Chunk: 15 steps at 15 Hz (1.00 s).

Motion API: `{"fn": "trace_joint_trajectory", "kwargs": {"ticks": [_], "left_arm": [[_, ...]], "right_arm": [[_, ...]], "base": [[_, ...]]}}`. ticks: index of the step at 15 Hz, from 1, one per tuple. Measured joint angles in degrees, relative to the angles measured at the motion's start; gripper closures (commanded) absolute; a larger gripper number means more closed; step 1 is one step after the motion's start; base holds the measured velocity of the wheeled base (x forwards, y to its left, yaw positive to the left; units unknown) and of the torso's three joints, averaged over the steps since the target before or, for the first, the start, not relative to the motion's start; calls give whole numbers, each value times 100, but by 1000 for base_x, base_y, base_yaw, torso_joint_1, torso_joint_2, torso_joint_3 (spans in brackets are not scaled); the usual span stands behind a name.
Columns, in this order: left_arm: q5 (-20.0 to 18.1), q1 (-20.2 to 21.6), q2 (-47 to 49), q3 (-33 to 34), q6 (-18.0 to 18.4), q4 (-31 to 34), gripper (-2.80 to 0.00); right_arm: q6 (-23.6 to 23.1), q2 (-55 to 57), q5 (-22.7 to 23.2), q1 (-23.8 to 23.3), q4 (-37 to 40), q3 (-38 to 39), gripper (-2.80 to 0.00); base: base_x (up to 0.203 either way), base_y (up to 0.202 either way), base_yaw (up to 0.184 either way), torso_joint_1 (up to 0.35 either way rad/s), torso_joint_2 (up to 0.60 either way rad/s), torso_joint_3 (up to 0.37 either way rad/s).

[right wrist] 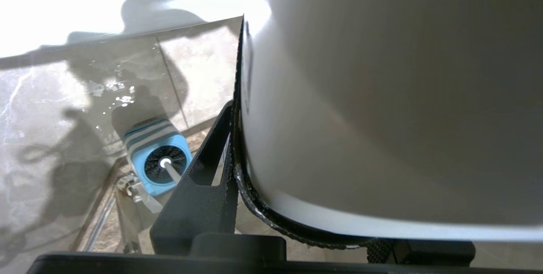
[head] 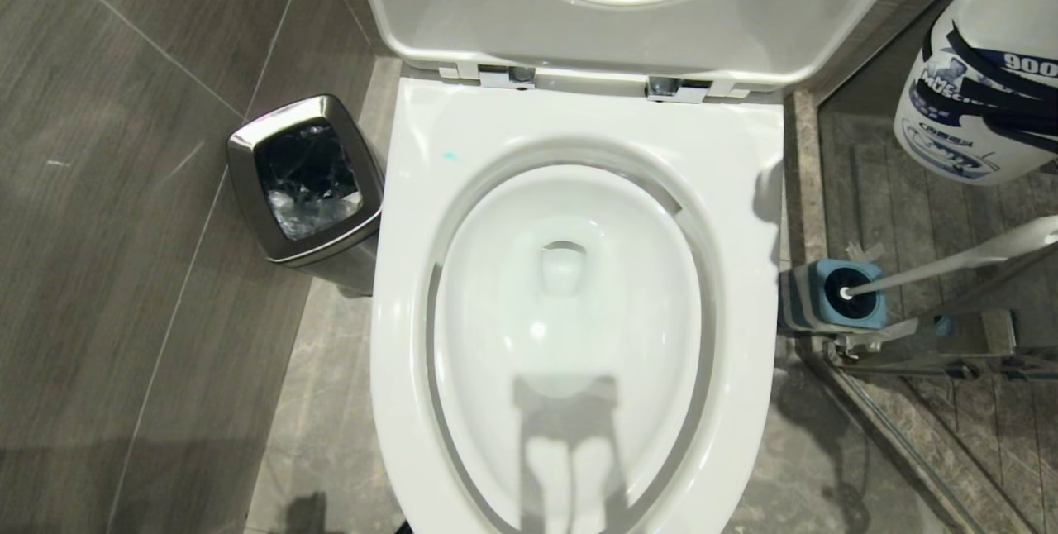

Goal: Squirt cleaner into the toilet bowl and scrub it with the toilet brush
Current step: Pour in the cleaning agent

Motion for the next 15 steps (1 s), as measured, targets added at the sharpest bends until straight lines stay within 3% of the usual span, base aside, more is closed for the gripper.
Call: {"fn": "trace_joint_trajectory", "kwargs": {"ticks": [15], "left_arm": [[-6,0,0,-5,-1,4,0]], "right_arm": [[13,201,-21,282,12,-45,0]], "base": [[0,0,0,2,2,179]]}}
